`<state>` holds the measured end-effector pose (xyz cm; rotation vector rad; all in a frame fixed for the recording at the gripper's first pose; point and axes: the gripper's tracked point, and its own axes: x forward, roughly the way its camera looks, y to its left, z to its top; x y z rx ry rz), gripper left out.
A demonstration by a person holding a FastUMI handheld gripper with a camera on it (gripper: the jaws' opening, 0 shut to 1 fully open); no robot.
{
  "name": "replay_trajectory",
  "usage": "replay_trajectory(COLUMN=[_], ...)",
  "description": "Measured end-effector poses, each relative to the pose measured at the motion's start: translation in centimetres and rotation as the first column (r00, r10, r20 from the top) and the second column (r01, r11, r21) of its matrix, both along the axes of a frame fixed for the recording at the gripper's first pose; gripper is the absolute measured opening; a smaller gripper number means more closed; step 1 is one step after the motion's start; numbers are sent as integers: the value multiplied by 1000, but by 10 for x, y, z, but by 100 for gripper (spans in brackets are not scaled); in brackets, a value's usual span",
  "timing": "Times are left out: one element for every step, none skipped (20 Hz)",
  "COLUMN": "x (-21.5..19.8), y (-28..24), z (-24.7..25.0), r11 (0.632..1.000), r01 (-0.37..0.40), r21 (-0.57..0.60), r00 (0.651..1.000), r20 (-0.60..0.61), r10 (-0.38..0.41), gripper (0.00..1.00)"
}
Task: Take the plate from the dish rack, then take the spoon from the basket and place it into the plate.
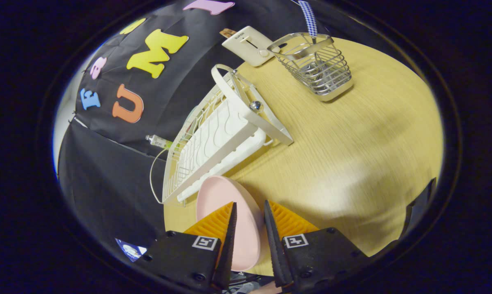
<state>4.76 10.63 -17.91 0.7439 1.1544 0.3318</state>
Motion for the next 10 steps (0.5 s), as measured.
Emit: replay_trajectory(x=[1,1,2,2,3,5,6,9,9,10], y=[-1,-3,-5,-10,-16,-24,-32,-40,-50,-63], z=[-1,-1,2,5,7,11,15,22,28,35], r11=[1000,1000,1000,999,996,991,986,980,971,960], r01=[3,1,-5,-12,-17,-14,-9,2,18,43], r21=[4,-1,-17,-48,-90,-130,-167,-201,-238,-276], r00=[1000,1000,999,997,992,985,976,966,953,938], r20=[3,13,38,80,125,170,213,255,298,343], r10=[-3,-1,6,15,28,36,45,50,55,57], gripper=[46,47,47,48,51,54,57,61,65,69])
